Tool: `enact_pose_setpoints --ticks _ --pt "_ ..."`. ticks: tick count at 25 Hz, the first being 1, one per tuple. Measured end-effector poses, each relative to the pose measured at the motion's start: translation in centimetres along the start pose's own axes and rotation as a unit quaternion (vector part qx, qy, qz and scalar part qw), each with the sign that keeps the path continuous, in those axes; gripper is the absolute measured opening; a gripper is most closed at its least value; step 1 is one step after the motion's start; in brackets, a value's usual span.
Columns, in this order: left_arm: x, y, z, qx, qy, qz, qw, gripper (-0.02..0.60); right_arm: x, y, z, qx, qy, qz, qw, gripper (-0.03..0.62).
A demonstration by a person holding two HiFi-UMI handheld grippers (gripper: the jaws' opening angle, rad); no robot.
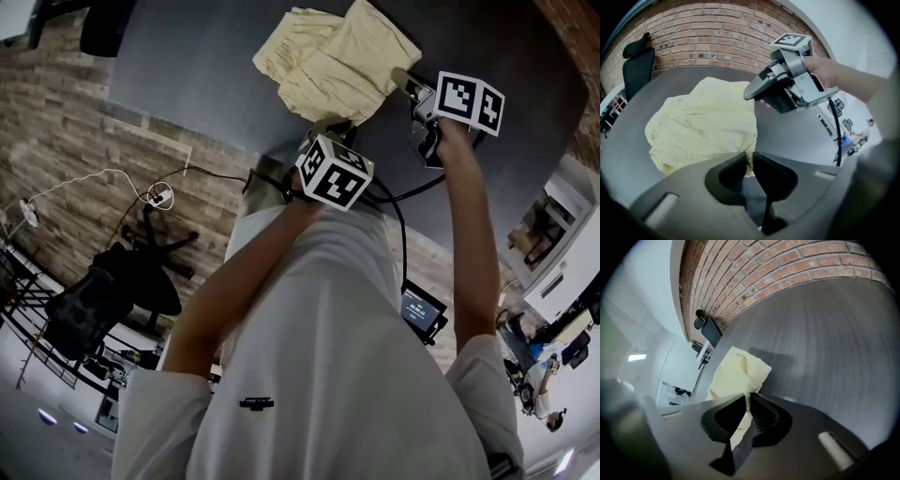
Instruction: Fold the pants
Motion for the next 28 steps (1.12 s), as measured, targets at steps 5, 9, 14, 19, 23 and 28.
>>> enact_pose_setpoints --ticks 5,9,14,19,23,28 --pt "3.0 1.1 0.3 0.041 -0.047 -0.034 0.9975 0.049 1.7 0.8 2.2 0.013 -0.003 -0.012 1.000 0.041" --pt "5.2 2.3 1.8 0.085 -0.078 -0.048 0.9922 0.049 2.4 2.2 4.6 0.033 -0.005 -0.018 0.999 0.041" --pt "7.7 3.1 3.5 0.150 -0.124 -0.068 0.9785 0.049 2.4 3.5 7.3 0.051 -0.012 -0.027 0.998 0.044" --pt "9.9 4.1 7.5 0.187 -0.142 -0.095 0.9674 0.049 0.2 5.5 10.0 0.052 -0.008 -0.040 0.998 0.048" --pt "11.2 4.6 11.5 0.210 -0.141 -0.116 0.9607 0.049 -2.3 7.2 12.2 0.049 0.011 -0.057 0.997 0.058" --pt "11.9 4.7 16.9 0.240 -0.127 -0.132 0.9532 0.046 -5.6 8.9 14.3 0.049 0.049 -0.070 0.995 0.109"
Point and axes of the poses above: the fingertips, and each gripper's own axes: x backward along the fingers, z to its left, y out of its top, the point moved 7 cm from there along x, backward along the fingers, and after that the axes turned 6 degrees about y, right-handed, at the moved point
